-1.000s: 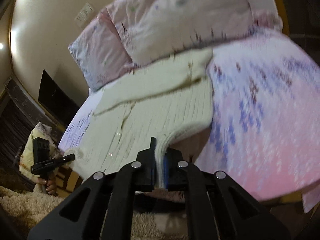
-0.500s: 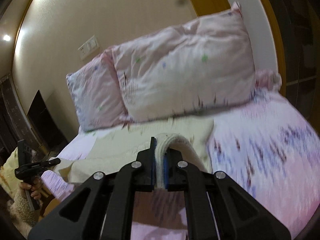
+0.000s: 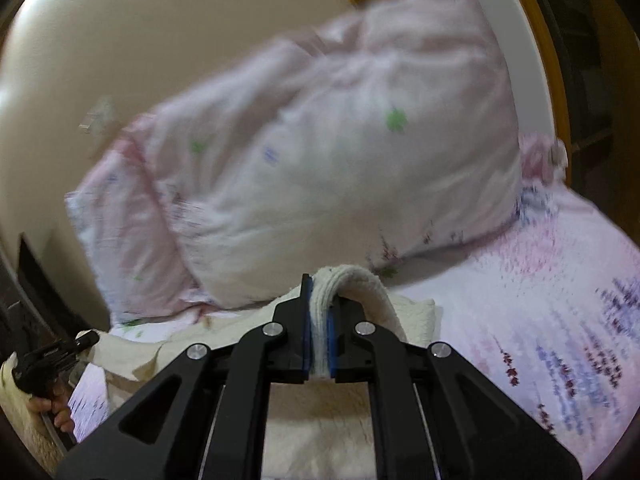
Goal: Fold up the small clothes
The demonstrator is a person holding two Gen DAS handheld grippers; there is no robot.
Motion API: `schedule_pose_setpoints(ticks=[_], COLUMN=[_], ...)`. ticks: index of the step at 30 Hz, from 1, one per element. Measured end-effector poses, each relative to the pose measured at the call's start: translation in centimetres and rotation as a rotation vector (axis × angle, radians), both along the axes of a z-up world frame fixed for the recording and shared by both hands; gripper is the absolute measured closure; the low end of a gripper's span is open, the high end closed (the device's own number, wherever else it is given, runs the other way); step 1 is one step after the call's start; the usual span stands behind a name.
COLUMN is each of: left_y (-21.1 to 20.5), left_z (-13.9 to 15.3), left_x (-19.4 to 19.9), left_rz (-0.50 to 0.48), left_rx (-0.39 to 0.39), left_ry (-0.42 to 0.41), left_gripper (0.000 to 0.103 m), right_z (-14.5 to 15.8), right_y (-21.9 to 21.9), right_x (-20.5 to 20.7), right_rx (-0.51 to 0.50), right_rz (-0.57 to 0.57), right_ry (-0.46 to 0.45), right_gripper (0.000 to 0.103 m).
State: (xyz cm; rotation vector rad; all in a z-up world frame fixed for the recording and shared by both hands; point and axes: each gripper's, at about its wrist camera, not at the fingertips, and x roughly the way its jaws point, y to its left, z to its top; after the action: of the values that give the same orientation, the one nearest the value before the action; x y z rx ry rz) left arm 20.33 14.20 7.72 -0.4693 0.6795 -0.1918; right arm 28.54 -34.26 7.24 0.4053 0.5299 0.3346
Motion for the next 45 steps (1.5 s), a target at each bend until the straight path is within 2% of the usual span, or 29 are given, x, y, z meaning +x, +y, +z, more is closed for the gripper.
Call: schedule_pose_setpoints(ticks=[4, 6, 10, 11, 13, 14, 16, 17, 18, 20, 25, 29, 30, 31, 34, 36, 41, 45], left_y=[0.4, 0.8, 1.2, 1.2, 1.2, 1.3, 1.5, 1.6, 1.8, 2.0, 2.2, 1.6, 1.4, 1.4, 1.1, 0.8, 1.1, 1.5], left_z=[-4.2, -5.9, -7.2, -7.4, -7.6, -7.7, -7.4, -7.1, -6.5, -5.5, -4.7, -5.4, -5.7, -5.9, -6.9, -7.6, -7.5, -7.7], left_x=[3.4, 4.4, 5.4, 5.6, 5.8, 5.9, 5.6, 5.3, 4.7, 3.4, 0.7, -1.0, -1.3, -1.6, -1.9, -2.0, -3.1, -3.8], left_rz=[0.017, 0.028, 0.038, 0.038, 0.033, 0.034, 0.03, 0.036, 0.053, 0.054, 0.084, 0.083, 0.08, 0.079, 0.066, 0.047, 0.035, 0.035], left_rx=[-0.053, -0.086, -0.14, -0.147, -0.164, -0.173, -0.198, -0.199, -0.188, -0.145, 0.004, 0.108, 0.131, 0.145, 0.157, 0.158, 0.135, 0.14], left_ry=[0.119, 0.163, 0.212, 0.22, 0.243, 0.247, 0.248, 0.241, 0.222, 0.191, 0.182, 0.207, 0.214, 0.218, 0.243, 0.259, 0.249, 0.247], left_gripper=[0.098, 0.098, 0.098, 0.098, 0.098, 0.095, 0.078, 0.056, 0.044, 0.043, 0.044, 0.052, 0.056, 0.058, 0.076, 0.097, 0.099, 0.099], right_z=[-4.6, -6.1, -8.4, -8.7, -8.9, -8.7, -7.9, -7.5, -7.1, -6.5, -7.1, -8.4, -8.9, -9.3, -9.5, -9.2, -7.7, -9.0], right_y=[0.5, 0.6, 0.6, 0.6, 0.5, 0.4, -0.1, -0.3, -0.7, -1.2, -2.4, -1.9, -1.6, -1.4, -1.2, -1.3, -1.6, -1.7], right_x=[5.3, 6.6, 8.8, 9.3, 9.6, 9.5, 8.7, 8.3, 7.7, 6.3, 3.8, 2.7, 2.6, 2.5, 1.9, 1.5, -0.2, -0.1], right_rx=[0.021, 0.032, 0.077, 0.089, 0.113, 0.122, 0.124, 0.117, 0.105, 0.081, 0.006, -0.038, -0.052, -0.062, -0.076, -0.068, -0.083, -0.145], right_rz=[-0.039, -0.049, -0.058, -0.059, -0.044, -0.041, -0.052, -0.055, -0.056, -0.051, -0.015, 0.031, 0.041, 0.051, 0.048, 0.046, 0.029, -0.004], right_ry=[0.203, 0.261, 0.359, 0.376, 0.38, 0.371, 0.329, 0.31, 0.29, 0.271, 0.293, 0.333, 0.344, 0.354, 0.343, 0.328, 0.289, 0.342], right_gripper=[0.097, 0.097, 0.093, 0.09, 0.064, 0.059, 0.045, 0.045, 0.045, 0.045, 0.064, 0.066, 0.073, 0.085, 0.093, 0.095, 0.095, 0.095])
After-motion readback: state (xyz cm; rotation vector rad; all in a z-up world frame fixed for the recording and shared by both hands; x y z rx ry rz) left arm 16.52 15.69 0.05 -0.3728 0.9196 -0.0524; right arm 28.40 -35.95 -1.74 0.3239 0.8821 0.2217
